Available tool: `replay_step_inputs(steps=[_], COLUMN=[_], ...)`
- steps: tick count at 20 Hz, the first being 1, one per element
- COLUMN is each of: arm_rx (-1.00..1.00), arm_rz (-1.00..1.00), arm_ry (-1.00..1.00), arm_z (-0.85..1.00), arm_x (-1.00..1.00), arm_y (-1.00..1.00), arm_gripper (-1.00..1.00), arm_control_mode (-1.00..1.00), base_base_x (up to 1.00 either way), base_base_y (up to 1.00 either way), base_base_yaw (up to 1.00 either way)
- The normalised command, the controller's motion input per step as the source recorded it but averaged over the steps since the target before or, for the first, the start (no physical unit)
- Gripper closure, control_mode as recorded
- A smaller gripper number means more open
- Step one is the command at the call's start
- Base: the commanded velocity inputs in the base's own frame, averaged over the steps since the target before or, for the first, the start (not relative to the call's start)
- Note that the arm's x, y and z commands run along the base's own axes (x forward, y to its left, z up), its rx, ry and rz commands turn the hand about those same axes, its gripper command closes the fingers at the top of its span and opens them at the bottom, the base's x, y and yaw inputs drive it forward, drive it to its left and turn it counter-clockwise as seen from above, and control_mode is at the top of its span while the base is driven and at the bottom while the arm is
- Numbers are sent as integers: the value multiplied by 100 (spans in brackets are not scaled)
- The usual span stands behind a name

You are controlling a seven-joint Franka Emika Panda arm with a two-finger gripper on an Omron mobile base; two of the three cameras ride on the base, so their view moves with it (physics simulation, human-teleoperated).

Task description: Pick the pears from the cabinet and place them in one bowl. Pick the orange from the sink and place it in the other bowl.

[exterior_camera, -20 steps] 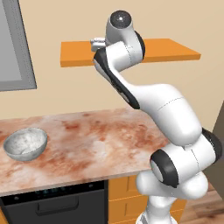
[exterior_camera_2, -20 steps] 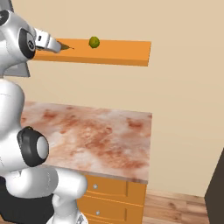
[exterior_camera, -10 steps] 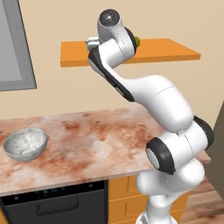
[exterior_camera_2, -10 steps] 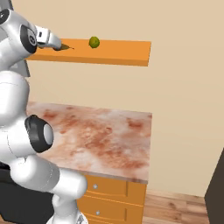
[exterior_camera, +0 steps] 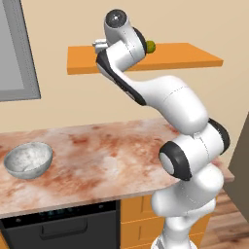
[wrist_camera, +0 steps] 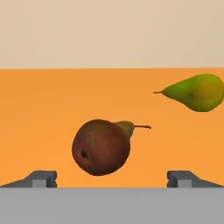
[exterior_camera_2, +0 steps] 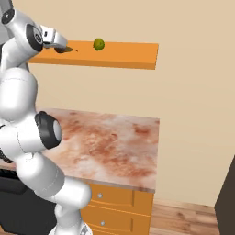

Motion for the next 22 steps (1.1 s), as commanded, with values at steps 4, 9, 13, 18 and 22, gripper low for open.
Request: replay_step_inputs(steps=[4, 9, 13, 18, 22], arm_rx=[0, 0, 0, 0, 1], arm_rz=[-3, -3, -2, -3, -5], arm_ry=[0, 1, 1, 2, 6], arm_z=[1, 0, 0, 0, -1], arm_x=[28, 24, 20, 15, 6], arm_y=[2, 1, 0, 2, 4], arm_gripper=[-100, -100, -100, -100, -100], arm_control_mode=[-100, -100, -100, -100, -100], base_base_x=[0, 0, 0, 0, 0], base_base_y=[0, 0, 0, 0, 0], base_base_yaw=[0, 0, 0, 0, 0])
